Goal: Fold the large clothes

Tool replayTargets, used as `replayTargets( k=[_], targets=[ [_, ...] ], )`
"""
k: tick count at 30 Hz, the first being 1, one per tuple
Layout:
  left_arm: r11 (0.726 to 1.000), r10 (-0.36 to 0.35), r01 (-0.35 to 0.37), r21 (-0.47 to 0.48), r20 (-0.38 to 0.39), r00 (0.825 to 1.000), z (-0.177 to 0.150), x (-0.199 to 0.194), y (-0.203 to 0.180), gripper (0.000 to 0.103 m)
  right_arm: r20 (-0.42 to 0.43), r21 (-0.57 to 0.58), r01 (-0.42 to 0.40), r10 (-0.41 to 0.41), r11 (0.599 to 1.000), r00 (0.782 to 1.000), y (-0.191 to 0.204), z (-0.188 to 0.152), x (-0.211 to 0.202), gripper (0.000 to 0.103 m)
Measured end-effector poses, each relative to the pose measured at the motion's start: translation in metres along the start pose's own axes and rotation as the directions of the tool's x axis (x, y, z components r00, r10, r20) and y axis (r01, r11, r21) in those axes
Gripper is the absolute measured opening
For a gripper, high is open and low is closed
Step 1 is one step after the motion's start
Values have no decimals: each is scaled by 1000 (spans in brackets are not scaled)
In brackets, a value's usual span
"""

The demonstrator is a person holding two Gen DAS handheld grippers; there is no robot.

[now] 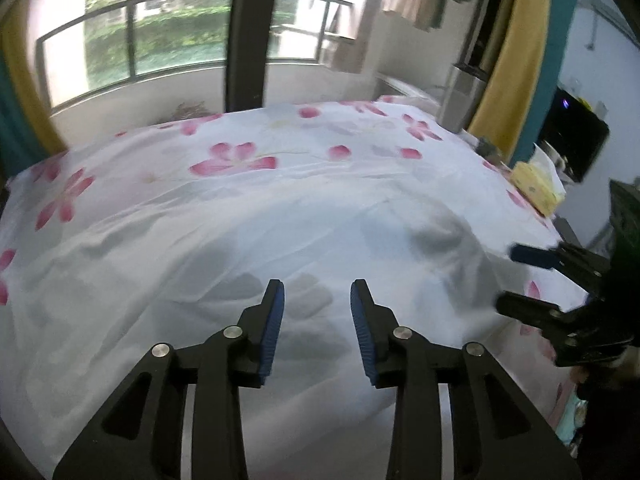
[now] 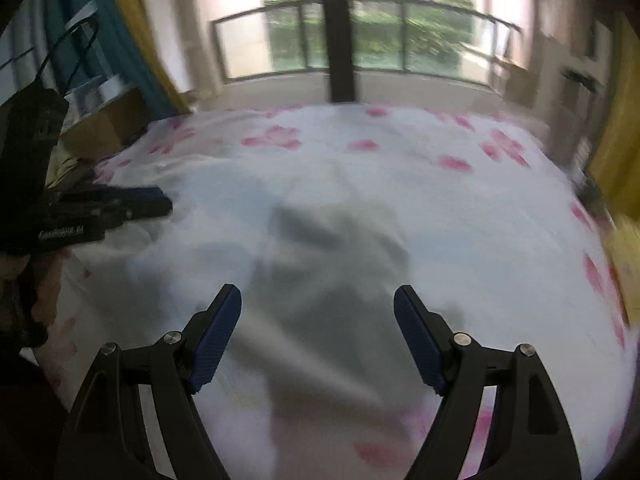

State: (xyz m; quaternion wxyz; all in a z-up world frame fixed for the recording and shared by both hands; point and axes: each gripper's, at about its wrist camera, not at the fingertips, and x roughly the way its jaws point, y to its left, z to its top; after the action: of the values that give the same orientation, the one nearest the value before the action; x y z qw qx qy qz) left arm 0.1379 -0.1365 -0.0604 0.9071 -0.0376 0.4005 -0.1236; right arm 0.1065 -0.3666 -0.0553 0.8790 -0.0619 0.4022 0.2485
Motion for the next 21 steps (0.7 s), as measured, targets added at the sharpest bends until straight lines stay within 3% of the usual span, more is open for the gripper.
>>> replayTargets(
  k=[5,6,10,12,16,18,21],
  targets=[
    [999,8,-5,53,-67,998,-7,22,-4,37,-92,191,82,-66,978,994,-40,-49,-13,79],
    [999,10,-6,53,-76,997,-8,25,-3,37,-79,222,85,-69,971,995,-46,-56,-18,79],
    [999,6,-2,51,-82,997,-13,35,0,37,-62,267,74,-59,961,996,-53,-56,-20,79],
    [999,10,-7,44,-69,998,-15,35,1,37,-44,270,69,-59,960,997,-53,-49,-11,86],
    [1000,10,-10,16,-46,999,-18,34,1,37,26,322,-40,33,946,999,-52,-31,8,94],
    [1000,-2,2,-13,-38,999,-19,33,4,37,91,360,-164,140,918,986,-54,-19,23,95],
    [1000,-21,20,-24,-47,999,-19,34,6,36,144,402,-259,219,878,965,-56,-2,43,95]
  ],
)
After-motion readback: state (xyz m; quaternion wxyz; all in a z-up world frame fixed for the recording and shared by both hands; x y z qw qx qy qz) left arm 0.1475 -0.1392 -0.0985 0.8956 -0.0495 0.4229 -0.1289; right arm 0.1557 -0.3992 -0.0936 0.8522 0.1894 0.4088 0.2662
